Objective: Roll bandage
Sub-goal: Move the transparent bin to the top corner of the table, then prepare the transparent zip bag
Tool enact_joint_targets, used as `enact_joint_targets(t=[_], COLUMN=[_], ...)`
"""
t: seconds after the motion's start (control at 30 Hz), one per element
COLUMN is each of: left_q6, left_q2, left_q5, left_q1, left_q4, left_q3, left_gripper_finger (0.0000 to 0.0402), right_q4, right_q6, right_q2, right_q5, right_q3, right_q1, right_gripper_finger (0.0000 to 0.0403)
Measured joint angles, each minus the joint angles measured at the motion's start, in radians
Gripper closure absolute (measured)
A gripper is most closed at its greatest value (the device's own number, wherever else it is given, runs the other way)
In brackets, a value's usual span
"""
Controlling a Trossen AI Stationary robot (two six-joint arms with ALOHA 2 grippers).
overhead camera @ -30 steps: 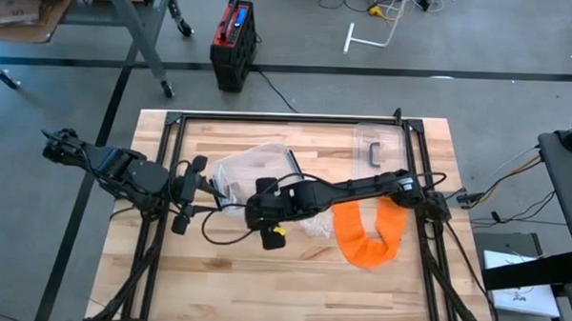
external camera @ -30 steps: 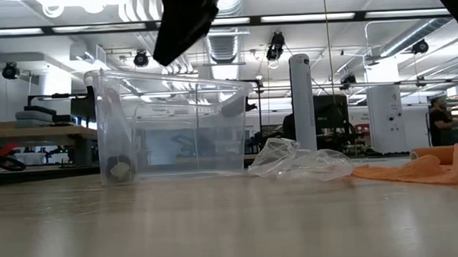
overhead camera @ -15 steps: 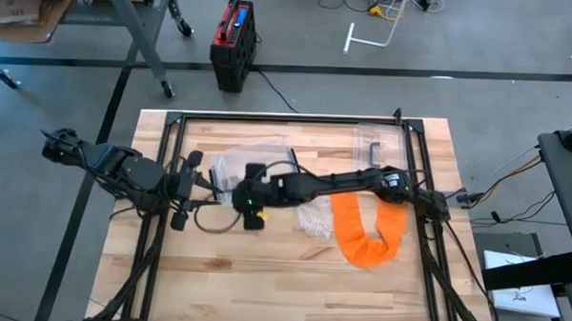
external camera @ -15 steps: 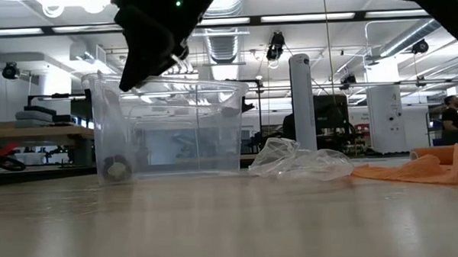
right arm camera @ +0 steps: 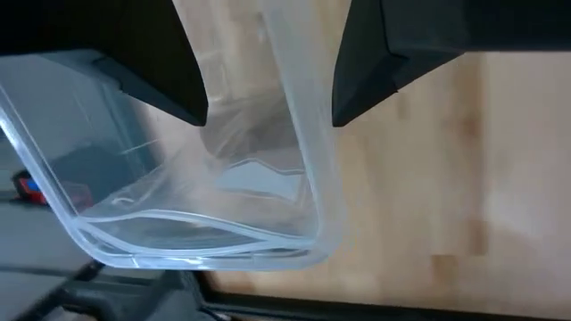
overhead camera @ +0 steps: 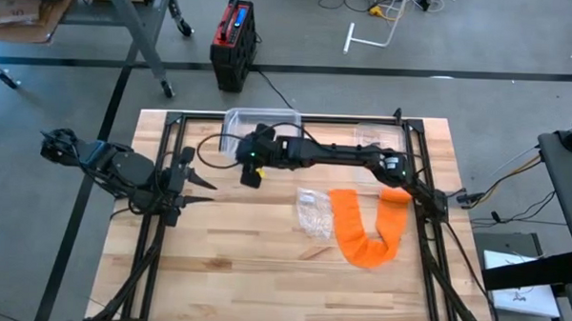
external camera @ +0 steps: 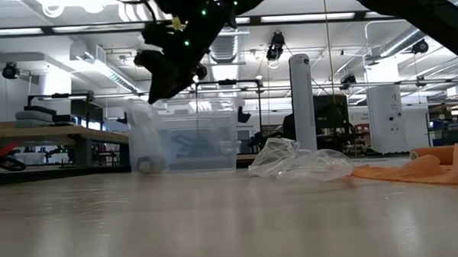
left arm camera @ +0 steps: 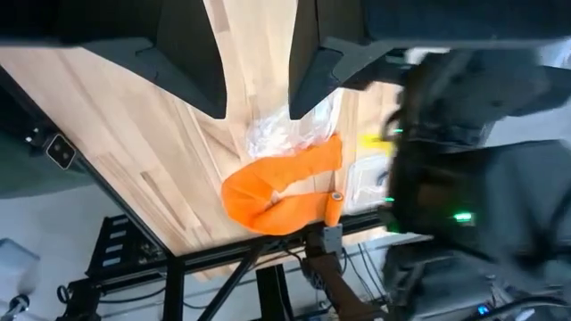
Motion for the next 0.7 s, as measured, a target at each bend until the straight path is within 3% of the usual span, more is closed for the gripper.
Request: enact_joint_targets(t=[0.23, 0.33, 0.47, 0.6, 0.7], left_q6=[0.0, -0.001, -0.016, -0.019, -0.019], left_q2=[0.007, 0.007, 0.011, 0.019, 0.033], left_q5=[0.001, 0.001, 0.001, 0.002, 0.002], left_q1=[0.0, 0.0, 0.0, 0.0, 0.0], left_q4=[-0.011, -0.016, -0.018, -0.018, -0.017], left_q3=[-0.001, -0.001, -0.001, -0.001, -0.001], left_gripper_finger=[0.0287, 0.0287, 0.0287, 0.0287, 0.0287], right_q4=[-0.039, -0.138, -0.458, -0.813, -0.885], right_q6=[-0.021, -0.048, -0.049, 0.098, 0.195], right_q2=[-0.069, -0.126, -0.173, -0.178, -0.189], right_q5=[-0.059, -0.059, -0.063, -0.068, -0.06], right_q3=[0.0, 0.002, 0.002, -0.018, -0.116], right_q1=[0.023, 0.068, 0.163, 0.254, 0.307], right_gripper_finger=[0.0167, 0.0174, 0.0183, 0.0192, 0.0198])
